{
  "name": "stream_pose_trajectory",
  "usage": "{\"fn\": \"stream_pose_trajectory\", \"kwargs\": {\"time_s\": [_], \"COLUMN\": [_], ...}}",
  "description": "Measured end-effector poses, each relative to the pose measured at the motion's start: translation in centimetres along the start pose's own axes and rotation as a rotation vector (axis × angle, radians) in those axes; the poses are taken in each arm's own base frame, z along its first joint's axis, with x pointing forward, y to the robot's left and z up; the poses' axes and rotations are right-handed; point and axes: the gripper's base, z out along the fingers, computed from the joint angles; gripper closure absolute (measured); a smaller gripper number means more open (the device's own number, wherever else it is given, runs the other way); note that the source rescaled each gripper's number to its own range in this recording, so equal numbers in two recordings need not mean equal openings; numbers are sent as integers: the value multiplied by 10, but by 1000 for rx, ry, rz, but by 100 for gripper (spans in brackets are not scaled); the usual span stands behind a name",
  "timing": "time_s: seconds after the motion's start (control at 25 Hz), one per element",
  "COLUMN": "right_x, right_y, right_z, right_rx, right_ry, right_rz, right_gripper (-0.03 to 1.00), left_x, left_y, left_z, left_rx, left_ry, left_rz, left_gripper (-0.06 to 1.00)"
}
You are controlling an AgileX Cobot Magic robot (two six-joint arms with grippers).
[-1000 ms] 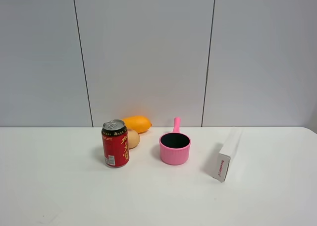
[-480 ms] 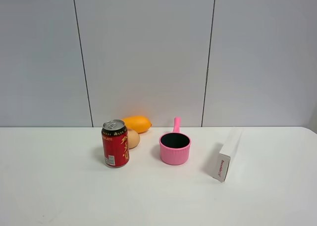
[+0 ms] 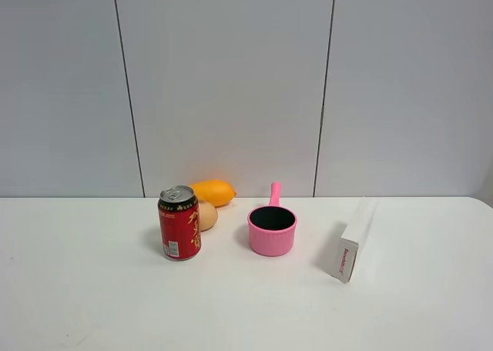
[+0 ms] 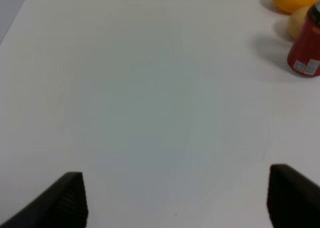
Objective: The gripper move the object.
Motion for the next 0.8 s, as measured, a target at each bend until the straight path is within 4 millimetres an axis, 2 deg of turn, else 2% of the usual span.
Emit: {"fn": "stream_pose_trajectory", "kwargs": {"time_s": [0.8], "right_x": [0], "right_y": [0], "right_z": [0], "right_rx": [0], "right_ry": [0], "right_rz": [0], "right_gripper": [-3], "left_x": [0], "left_y": [0], "left_z": [0], "left_rx": [-4], "left_ry": [1], "left_rz": [-6], "left_gripper": [73]}}
